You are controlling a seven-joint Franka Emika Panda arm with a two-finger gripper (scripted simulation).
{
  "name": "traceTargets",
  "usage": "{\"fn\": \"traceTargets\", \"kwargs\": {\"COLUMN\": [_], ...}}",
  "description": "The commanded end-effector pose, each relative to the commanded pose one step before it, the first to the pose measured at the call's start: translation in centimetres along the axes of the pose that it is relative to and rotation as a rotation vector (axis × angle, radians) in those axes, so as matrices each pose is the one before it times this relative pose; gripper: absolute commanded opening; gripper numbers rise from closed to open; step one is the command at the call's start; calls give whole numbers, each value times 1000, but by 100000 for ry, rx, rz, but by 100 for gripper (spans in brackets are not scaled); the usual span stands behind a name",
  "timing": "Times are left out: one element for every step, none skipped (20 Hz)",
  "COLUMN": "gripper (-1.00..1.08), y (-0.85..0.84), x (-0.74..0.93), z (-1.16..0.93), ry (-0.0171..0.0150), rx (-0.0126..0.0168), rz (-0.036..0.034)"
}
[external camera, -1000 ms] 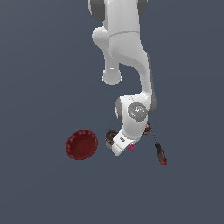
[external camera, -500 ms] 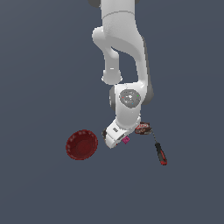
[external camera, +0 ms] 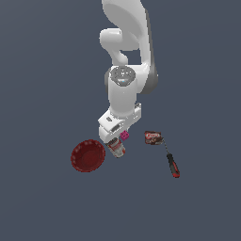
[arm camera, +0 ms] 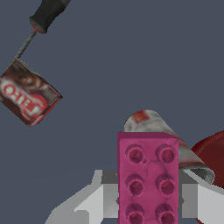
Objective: Pick up a designated object from a clutter of objects.
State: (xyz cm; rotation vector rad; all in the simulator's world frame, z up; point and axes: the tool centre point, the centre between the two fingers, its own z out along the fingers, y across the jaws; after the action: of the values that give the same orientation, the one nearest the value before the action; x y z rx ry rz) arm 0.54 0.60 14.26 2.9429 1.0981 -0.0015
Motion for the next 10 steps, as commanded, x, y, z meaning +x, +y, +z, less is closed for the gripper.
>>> {"fn": "traceTargets", "kwargs": {"gripper": [-100, -100, -100, -100, -100, -100, -100, -100, -100, -100], "y": [418, 184, 182, 191, 188, 198, 203, 203, 217, 215], "x": [-1602, -642, -643, -659, -661, -680, -694, -702, -730, -733], "z": [-2126, -860, -868, -886, -899, -921, -942, -963, -995, -1011], "ry": [83, 51, 0, 52, 0, 53, 53, 0, 54, 0], "rx": [3, 46, 0, 45, 0, 44, 43, 0, 42, 0], "rz": [-29, -8, 0, -6, 0, -7, -8, 0, -8, 0]}}
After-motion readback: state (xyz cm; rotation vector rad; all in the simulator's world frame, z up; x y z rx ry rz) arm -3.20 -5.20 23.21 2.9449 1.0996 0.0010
